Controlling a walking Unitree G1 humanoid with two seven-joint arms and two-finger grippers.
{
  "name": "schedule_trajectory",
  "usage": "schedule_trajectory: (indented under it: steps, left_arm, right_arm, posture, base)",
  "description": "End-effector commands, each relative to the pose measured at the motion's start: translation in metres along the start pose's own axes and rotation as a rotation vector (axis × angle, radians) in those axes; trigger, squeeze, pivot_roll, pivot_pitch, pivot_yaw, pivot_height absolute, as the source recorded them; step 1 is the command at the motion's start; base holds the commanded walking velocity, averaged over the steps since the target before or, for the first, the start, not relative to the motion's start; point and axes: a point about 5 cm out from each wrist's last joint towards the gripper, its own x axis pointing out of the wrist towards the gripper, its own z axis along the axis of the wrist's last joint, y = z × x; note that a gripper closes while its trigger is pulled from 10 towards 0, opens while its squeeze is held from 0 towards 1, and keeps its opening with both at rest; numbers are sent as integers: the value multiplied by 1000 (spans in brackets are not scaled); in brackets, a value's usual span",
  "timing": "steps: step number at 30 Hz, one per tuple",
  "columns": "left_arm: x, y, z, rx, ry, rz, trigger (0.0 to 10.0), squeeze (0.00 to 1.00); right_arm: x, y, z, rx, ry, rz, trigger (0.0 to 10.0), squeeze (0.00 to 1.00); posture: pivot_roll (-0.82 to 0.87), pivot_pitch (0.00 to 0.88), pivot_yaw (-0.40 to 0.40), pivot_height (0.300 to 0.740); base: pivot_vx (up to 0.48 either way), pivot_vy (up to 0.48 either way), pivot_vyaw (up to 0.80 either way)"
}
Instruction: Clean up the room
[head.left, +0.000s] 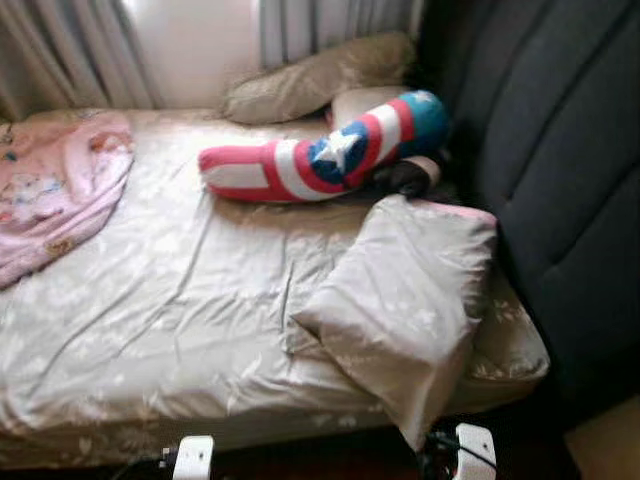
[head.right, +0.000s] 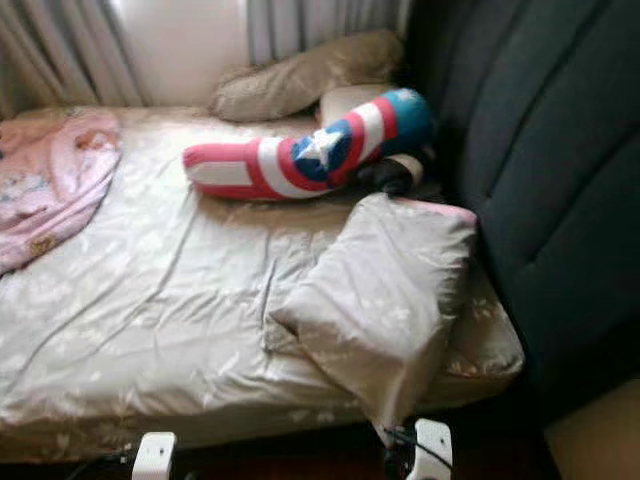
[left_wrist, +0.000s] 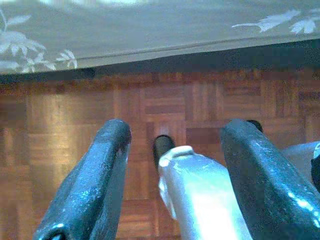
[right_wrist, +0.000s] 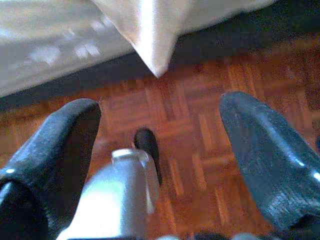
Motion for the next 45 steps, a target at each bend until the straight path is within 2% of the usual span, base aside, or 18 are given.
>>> schedule_trajectory:
  steps: [1, 7, 15, 21, 27, 36, 45]
  left_arm:
    - [-1, 2, -5, 2, 24, 3, 10000, 0]
    - [-2, 2, -8, 11, 33, 5, 10000, 0]
    - [-4, 8, -15, 13, 60, 17, 10000, 0]
    - [-3, 7, -13, 19, 51, 14, 10000, 0]
    - [-3, 13, -7, 24, 43, 28, 10000, 0]
    - [-1, 10, -3, 40, 31, 15, 10000, 0]
    - [-2, 7, -6, 14, 32, 13, 10000, 0]
  right_arm:
    - [1, 0, 5, -2, -13, 1, 10000, 0]
    - [1, 0, 5, 0, -18, 8, 10000, 0]
    - [1, 0, 4, 0, -15, 5, 10000, 0]
    - [1, 1, 3, 2, -13, 5, 10000, 0]
    - [1, 6, 3, 13, -16, 17, 10000, 0]
    - [1, 6, 4, 20, -20, 11, 10000, 0]
    - [1, 3, 3, 18, -16, 7, 10000, 0]
  posture:
    - [89, 33, -21, 740]
    - [89, 35, -20, 740]
    - [91, 35, -22, 740]
    - [106, 20, -3, 740]
    - [104, 11, 10, 740]
    - [100, 10, 3, 740]
    - [96, 16, -12, 740]
  base:
    - [0, 0, 0]
    - [0, 0, 0]
    - [0, -314, 0]
    - [0, -316, 0]
    - [0, 0, 0]
    - [0, -34, 0]
    - [0, -232, -131]
